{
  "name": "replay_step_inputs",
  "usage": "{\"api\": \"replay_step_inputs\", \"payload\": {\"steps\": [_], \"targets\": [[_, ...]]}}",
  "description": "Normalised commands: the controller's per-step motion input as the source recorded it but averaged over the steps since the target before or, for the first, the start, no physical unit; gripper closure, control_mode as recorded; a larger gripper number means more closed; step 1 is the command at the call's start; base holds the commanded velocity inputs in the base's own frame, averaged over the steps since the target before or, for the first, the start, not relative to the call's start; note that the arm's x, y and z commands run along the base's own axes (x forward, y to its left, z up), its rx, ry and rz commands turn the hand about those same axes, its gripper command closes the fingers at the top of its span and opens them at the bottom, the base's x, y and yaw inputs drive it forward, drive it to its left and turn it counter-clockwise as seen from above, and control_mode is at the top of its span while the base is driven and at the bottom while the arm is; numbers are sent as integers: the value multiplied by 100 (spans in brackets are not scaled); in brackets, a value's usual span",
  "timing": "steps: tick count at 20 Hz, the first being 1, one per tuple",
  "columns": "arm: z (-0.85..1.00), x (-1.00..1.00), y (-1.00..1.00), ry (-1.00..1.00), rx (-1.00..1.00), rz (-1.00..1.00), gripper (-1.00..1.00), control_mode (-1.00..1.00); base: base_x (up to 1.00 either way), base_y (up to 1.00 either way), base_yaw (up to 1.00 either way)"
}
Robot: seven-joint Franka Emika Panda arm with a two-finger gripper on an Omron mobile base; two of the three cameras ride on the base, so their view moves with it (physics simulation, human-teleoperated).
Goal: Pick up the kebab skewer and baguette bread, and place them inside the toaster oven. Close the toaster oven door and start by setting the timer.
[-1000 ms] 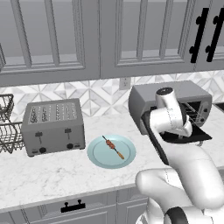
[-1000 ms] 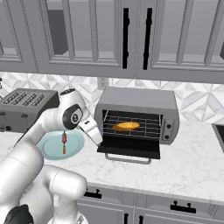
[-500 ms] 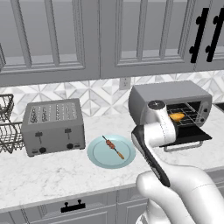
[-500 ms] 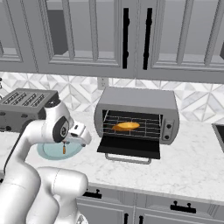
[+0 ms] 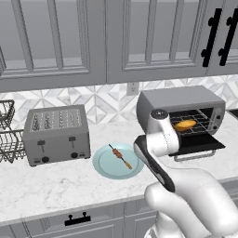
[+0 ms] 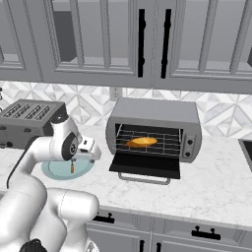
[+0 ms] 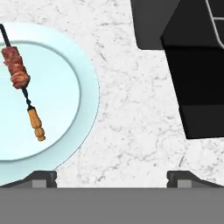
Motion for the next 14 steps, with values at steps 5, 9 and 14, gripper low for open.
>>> {"api": "replay_step_inputs", "payload": {"steps": [5, 9, 14], "targets": [[0, 31, 69, 22, 0, 11, -100, -100, 0, 0, 0], [-2, 29, 69, 11, -1, 7, -100, -100, 0, 0, 0], [-3, 38, 20, 0, 0, 4, -100, -100, 0, 0, 0]]}}
